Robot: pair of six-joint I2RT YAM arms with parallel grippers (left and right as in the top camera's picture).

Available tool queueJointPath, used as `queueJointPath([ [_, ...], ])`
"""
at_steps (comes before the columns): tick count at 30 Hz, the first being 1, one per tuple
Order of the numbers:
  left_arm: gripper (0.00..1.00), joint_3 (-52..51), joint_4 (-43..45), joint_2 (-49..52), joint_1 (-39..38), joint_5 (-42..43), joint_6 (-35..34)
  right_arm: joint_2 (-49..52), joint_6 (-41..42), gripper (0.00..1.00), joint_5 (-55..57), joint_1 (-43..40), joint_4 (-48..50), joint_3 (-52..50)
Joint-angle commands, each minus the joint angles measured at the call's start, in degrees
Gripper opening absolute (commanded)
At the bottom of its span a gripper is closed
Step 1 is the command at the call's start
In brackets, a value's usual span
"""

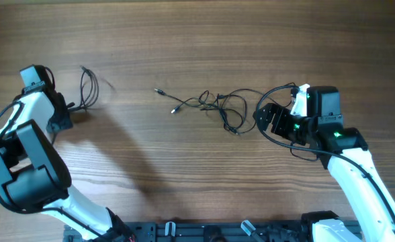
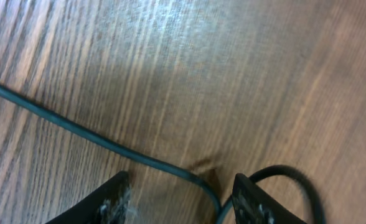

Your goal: Untangle cables

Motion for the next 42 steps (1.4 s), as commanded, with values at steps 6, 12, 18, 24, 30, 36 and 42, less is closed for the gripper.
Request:
queueJointPath([
  [6,0.04,-0.4,-0.2,10.6,0.1,-1.7,-9.0,-0.4,-0.6,1.0,-0.7,0.2,-0.7,-0.1],
  [12,0.04,3.2,16.0,10.6,1.3,-0.6,19.9,-0.4,-0.7,1.0,-0.7,0.2,-1.7,-0.1],
  [18,0.04,17.2,31.6,10.6,5.7,5.7,30.6,-0.4,1.3,1.0,-0.3,0.2,-1.8,-0.1],
  [24,0.04,18.9,51.6,12.2,6.2,2.2,32.6,-0.4,4.1,1.0,2.5,0.2,-1.3,-0.1],
  [30,0.04,18.9,50.4,22.1,5.2,2.8,32.6,-0.4,4.3,1.0,2.5,0.2,-1.6,-0.1],
  [36,1.0,20.6,35.1,20.9,5.1,8.5,30.6,-0.4,5.2,1.0,1.5,0.2,-2.9,-0.1],
  [42,1.0,36.4,-0.9,10.6,5.0,8.5,28.6,-0.4,4.9,1.0,-0.4,0.2,-2.9,-0.1],
])
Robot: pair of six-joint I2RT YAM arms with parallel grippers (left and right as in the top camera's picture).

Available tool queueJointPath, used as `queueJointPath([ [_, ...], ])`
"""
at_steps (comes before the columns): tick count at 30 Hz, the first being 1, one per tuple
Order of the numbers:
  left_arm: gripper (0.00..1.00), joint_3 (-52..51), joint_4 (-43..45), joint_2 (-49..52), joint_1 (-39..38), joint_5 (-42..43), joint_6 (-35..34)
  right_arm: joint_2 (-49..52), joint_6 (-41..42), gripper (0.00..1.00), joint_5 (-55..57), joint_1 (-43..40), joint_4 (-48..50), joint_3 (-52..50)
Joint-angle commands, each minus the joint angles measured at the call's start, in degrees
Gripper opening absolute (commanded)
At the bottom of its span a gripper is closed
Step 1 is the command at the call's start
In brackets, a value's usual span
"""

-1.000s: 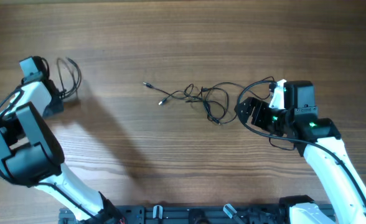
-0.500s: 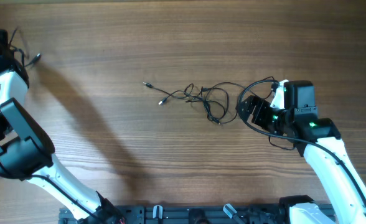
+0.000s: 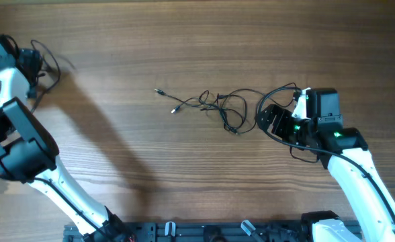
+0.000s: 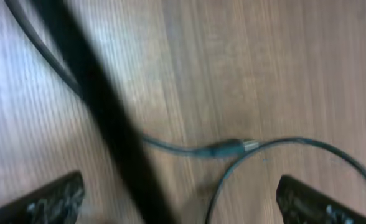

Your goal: Untangle cables

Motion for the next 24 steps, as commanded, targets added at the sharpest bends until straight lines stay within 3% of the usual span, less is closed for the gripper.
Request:
queueJointPath([
  [1,1.0,6.3,-6.8,-8.2,-0.2,2.4,-2.1,-0.4,-0.9,1.0,-2.0,0.2,0.1,-0.1],
  [3,1.0,6.3,-7.6,-10.7,-0.2,9.4,3.5,-0.4,-3.8,1.0,-3.3,0.2,-0.6,-0.1],
  [6,1.0,6.3,-13.1,-11.9,-0.5,15.6,3.9,-0.4,-5.4,1.0,-3.2,0.2,-1.8,-0.1],
  [8,1.0,5.9,-15.5,-11.5,-2.9,29.6,21.3,-0.4,-5.4,1.0,-3.2,0.2,-0.9,-0.1],
  [9,1.0,5.8,-16.9,-11.2,-5.0,30.6,30.4,-0.4,-5.4,1.0,-3.2,0.2,-0.7,-0.1],
  [10,0.86,5.8,-17.9,-10.8,-6.9,30.3,37.4,-0.4,-5.4,1.0,-3.1,0.2,-0.7,-0.1],
  [12,0.29,5.8,-20.6,-9.0,-11.9,29.9,58.4,-0.4,-5.4,1.0,-3.0,0.2,-0.7,-0.1],
  [13,0.09,5.7,-21.0,-7.9,-13.8,28.0,64.0,-0.4,-5.4,1.0,-3.0,0.2,-0.7,-0.1],
  [16,0.04,5.7,-20.3,-3.8,-17.3,12.3,66.1,-0.4,-5.4,1.0,-2.0,0.2,-0.7,-0.1],
  [24,0.04,5.7,-23.0,3.0,-11.8,9.3,67.8,-0.4,-5.3,1.0,1.5,0.2,0.6,-0.1],
])
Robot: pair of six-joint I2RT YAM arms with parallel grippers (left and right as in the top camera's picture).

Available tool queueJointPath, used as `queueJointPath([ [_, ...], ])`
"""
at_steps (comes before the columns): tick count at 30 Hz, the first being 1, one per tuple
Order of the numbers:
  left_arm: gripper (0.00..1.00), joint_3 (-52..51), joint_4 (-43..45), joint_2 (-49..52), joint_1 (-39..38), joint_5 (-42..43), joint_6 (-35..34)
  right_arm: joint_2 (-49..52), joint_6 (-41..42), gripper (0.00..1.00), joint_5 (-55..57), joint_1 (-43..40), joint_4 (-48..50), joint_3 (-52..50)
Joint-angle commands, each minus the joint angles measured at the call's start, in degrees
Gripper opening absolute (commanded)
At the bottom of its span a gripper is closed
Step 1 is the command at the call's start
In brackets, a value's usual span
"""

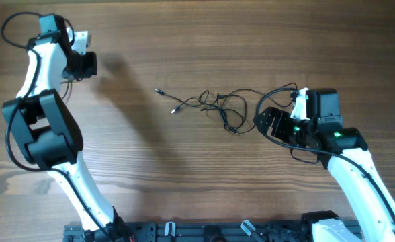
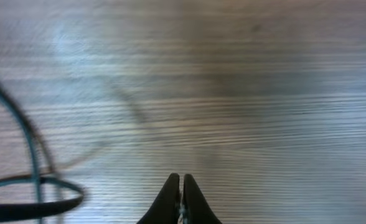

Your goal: Untangle cables

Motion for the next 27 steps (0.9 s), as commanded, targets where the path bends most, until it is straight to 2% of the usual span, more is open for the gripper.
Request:
queueJointPath([
  [1,0.04,-0.2,0.9,2.3,4.8,-2.9,1.6,-0.4,-1.2,1.0,2.3,0.2,1.3,-0.1],
  [5,0.04,-0.2,3.4,6.9,10.6,-4.3,3.5,-0.4,-0.9,1.0,2.3,0.2,4.1,-0.1],
  [7,0.04,-0.2,8.7,7.5,13.0,-8.5,2.1,-0.4,0.5,1.0,2.3,0.2,4.9,-0.1],
  [9,0.05,-0.2,15.5,7.5,14.6,-9.0,-1.0,-0.4,0.6,1.0,2.3,0.2,5.1,-0.1],
  [10,0.04,-0.2,20.0,7.5,15.1,-11.0,-5.9,-0.4,1.3,1.0,2.3,0.2,5.0,-0.1],
  [11,0.04,-0.2,25.9,7.5,15.5,-14.3,-15.0,-0.4,3.2,1.0,2.3,0.2,5.0,-0.1],
  [14,0.04,0.6,31.9,7.5,15.1,-14.3,-27.7,-0.4,3.5,1.0,2.3,0.2,5.1,-0.1],
  [16,0.04,2.6,31.4,7.4,14.4,-14.3,-30.2,-0.4,3.4,0.99,2.3,0.2,4.9,-0.1],
  [19,0.05,7.1,25.6,5.1,12.5,-13.0,-30.1,-0.4,3.3,1.0,2.3,0.2,5.0,-0.1],
  [22,0.43,8.2,18.6,-4.6,8.8,-8.5,-30.2,-0.4,1.9,1.0,2.3,0.2,4.9,-0.1],
  [24,0.91,8.2,12.5,-10.8,6.6,-8.5,-31.9,-0.4,1.8,1.0,2.3,0.2,3.8,-0.1],
  [25,1.0,8.2,8.6,-13.5,5.3,-8.5,-34.2,-0.4,1.8,1.0,2.3,0.2,3.6,-0.1],
  [27,1.0,8.2,2.1,-16.9,2.8,-8.5,-36.0,-0.5,2.0,1.0,2.3,0.2,3.6,-0.1],
])
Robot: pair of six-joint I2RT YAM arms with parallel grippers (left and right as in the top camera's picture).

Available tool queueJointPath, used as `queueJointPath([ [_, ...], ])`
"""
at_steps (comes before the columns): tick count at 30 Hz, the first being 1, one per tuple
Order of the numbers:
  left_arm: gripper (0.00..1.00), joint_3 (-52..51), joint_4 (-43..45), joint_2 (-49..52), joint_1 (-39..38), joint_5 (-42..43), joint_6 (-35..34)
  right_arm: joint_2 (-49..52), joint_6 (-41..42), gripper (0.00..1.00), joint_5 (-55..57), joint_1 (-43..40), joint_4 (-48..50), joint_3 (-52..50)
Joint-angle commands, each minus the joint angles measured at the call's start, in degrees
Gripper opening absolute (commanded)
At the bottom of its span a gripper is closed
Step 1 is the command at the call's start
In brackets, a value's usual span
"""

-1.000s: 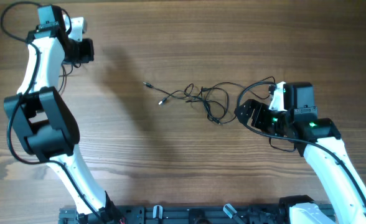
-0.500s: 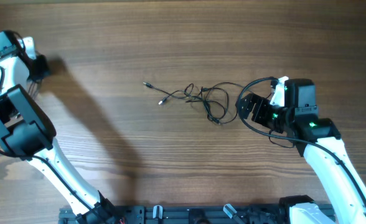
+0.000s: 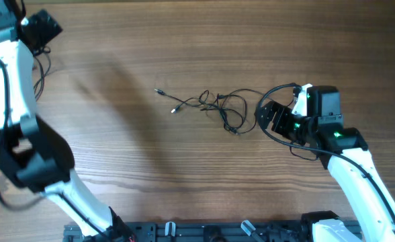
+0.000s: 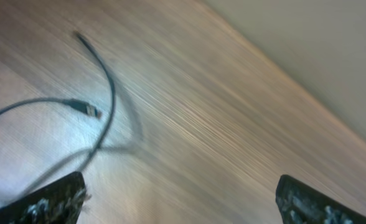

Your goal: Untangle cables

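A tangle of thin black cables [image 3: 214, 104] lies mid-table, its plug ends pointing left. One loop [image 3: 275, 91] runs from it to my right gripper [image 3: 263, 115], which looks shut on that cable just right of the tangle. A separate dark cable [image 3: 38, 70] lies at the far left. The left wrist view shows its curve [image 4: 108, 81] and metal plug [image 4: 86, 110]. My left gripper [image 3: 44, 27] is raised at the far left corner. It is wide open [image 4: 180, 202], with nothing between its fingers [image 4: 52, 199].
The wooden table [image 3: 184, 175] ends close behind the left gripper, and a pale surface beyond the edge [image 4: 320, 50] shows in the left wrist view. The left arm's links [image 3: 29, 154] stand over the near left part. A black rail [image 3: 217, 232] runs along the front edge.
My left gripper was shut, beside the separate cable. Now it is wide open and further back-left, at the table's corner. The tangle and the right arm have not moved.
First my left gripper was low over the separate cable at the left, fingers part open astride it. Then it was wide open at the left edge with the cable below. Later it was shut, and now it is open at the far corner. The right arm stayed by the tangle.
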Motion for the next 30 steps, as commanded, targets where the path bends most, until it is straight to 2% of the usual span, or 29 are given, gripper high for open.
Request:
queueJointPath([
  [1,1.0,1.4,-8.9,-7.6,-4.0,0.9,-4.4,-0.7,-0.4,1.0,1.0,0.2,-0.6,-0.1],
  [3,1.0,1.4,-15.5,-8.1,-6.6,1.9,-6.0,-1.6,-0.4,1.0,1.0,0.1,-2.3,-0.1],
  [4,1.0,1.4,-20.0,-8.1,-8.5,5.0,-8.3,-2.3,-0.4,1.0,1.0,-0.3,-3.4,-0.1],
  [7,1.0,1.4,-28.8,-8.0,-14.5,17.2,-8.3,-4.6,2.7,1.0,1.2,-2.8,-4.9,-0.1],
  [8,1.0,1.3,-30.4,-8.0,-16.1,19.6,-7.0,-5.5,5.8,1.0,1.2,-4.4,-6.1,-0.1],
  [10,1.0,0.4,-32.8,-8.0,-22.6,22.5,0.2,-6.3,9.7,1.0,1.2,-8.0,-8.1,-0.1],
  [12,1.0,-1.3,-32.6,-8.0,-28.4,22.5,4.2,-6.1,9.9,1.0,1.2,-9.9,-9.0,-0.1],
  [15,0.97,-4.3,-31.4,-8.0,-36.3,18.4,4.4,-6.1,9.9,1.0,1.2,-10.3,-12.0,-0.1],
  [18,0.95,-8.0,-28.0,-8.0,-45.3,17.1,7.5,-6.1,9.9,1.0,1.2,-10.3,-13.2,-0.1],
  [21,0.96,-10.8,-23.3,-8.0,-53.0,7.7,9.5,-6.1,10.1,1.0,1.2,-10.3,-13.1,-0.1],
  [24,1.0,-10.9,-20.9,-8.0,-55.9,5.3,9.5,-6.1,10.1,1.0,1.2,-10.3,-13.1,-0.1],
  [30,1.0,-10.9,-13.5,-8.0,-55.8,5.3,9.5,-6.1,10.1,1.0,1.2,-10.3,-13.1,-0.1],
])
